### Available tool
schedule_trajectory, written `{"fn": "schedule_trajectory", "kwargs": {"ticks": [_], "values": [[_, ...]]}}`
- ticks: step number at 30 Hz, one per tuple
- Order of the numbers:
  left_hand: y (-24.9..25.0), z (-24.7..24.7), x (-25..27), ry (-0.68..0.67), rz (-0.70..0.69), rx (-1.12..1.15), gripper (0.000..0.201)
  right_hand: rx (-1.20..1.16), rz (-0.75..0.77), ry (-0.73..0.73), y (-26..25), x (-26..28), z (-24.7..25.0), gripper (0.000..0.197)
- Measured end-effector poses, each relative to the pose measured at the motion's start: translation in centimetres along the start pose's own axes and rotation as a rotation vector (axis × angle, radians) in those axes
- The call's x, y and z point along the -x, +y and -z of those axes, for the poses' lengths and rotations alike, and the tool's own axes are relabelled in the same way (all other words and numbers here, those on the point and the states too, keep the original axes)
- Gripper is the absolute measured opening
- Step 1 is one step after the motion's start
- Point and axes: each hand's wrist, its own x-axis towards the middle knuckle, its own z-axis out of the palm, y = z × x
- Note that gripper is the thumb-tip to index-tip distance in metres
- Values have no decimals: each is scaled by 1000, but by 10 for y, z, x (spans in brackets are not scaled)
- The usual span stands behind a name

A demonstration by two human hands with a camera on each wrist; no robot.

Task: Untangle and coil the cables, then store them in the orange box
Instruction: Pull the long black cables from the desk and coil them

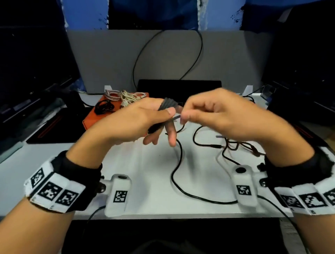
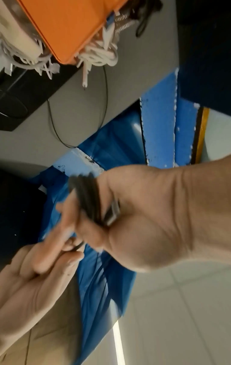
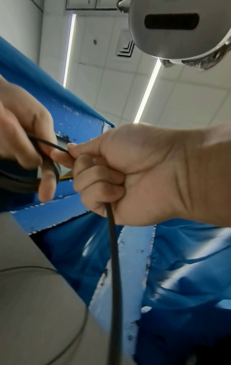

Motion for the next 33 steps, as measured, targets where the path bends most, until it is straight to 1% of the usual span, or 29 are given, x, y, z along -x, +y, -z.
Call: {"fn": "schedule_trajectory", "kwargs": {"ticks": [2,3,6,8,10,12,14,15,17,19,20,22,23,24,26,27,28,29,30,31,32,33], "values": [[2,-2,1,-89,-18,121,45,-37,-12,94,3,3,7,17],[2,-3,1,-114,-35,163,47,-60,0,115,4,2,6,15],[-4,-3,0,-133,-79,382,38,-107,41,186,4,-2,0,11],[-6,-1,-1,-128,-84,556,33,-125,68,234,7,-5,-1,16],[-9,-3,-3,-168,-106,739,29,-122,100,274,12,-7,0,20],[-11,-6,-5,-213,-132,923,27,-141,124,293,16,-11,-1,21],[-8,-9,-7,-239,-178,1138,26,-196,131,281,20,-14,-6,22],[-6,-10,-8,-229,-212,1243,29,-225,118,267,21,-15,-8,24],[0,-9,-7,-139,-248,1351,40,-316,70,225,23,-17,-13,28],[7,-10,-7,-5,-251,1368,48,-382,36,202,21,-18,-18,28],[10,-11,-7,79,-257,1355,50,-370,23,191,21,-18,-20,28],[13,-12,-9,252,-314,1286,49,-255,-6,122,21,-18,-27,27],[12,-12,-10,331,-363,1222,45,-184,-22,53,19,-18,-31,27],[11,-10,-11,418,-388,1112,40,-115,-29,-29,18,-17,-36,28],[9,-5,-13,559,-366,768,33,-20,-10,-153,14,-16,-46,25],[6,-4,-12,585,-324,574,35,15,-3,-187,11,-16,-49,23],[3,-5,-12,578,-273,386,38,55,-13,-209,9,-16,-50,24],[-1,-7,-12,539,-221,178,42,100,-29,-229,8,-15,-49,27],[-5,-8,-12,469,-162,-70,43,150,-38,-246,7,-15,-47,29],[-8,-8,-11,368,-102,-342,39,189,-37,-262,4,-12,-42,30],[-11,-6,-10,250,-52,-571,28,212,-30,-270,2,-9,-35,29],[-11,-4,-9,126,-10,-679,16,222,-28,-263,-1,-5,-28,26]]}}
